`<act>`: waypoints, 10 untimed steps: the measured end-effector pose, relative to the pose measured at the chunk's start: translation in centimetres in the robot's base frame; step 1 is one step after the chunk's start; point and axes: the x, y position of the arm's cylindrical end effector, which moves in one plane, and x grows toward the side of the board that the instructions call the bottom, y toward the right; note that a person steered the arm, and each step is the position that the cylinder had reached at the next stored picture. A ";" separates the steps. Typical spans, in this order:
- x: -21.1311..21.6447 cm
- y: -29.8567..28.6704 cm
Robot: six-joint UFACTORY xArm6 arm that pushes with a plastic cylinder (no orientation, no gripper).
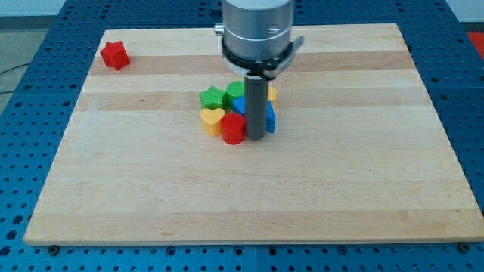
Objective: Move the red circle into the yellow heart
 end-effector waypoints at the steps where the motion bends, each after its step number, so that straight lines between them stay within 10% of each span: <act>1: -0.1 -3.8; 6: -6.8 -15.4; 8: 2.4 -16.6; 10: 2.6 -9.3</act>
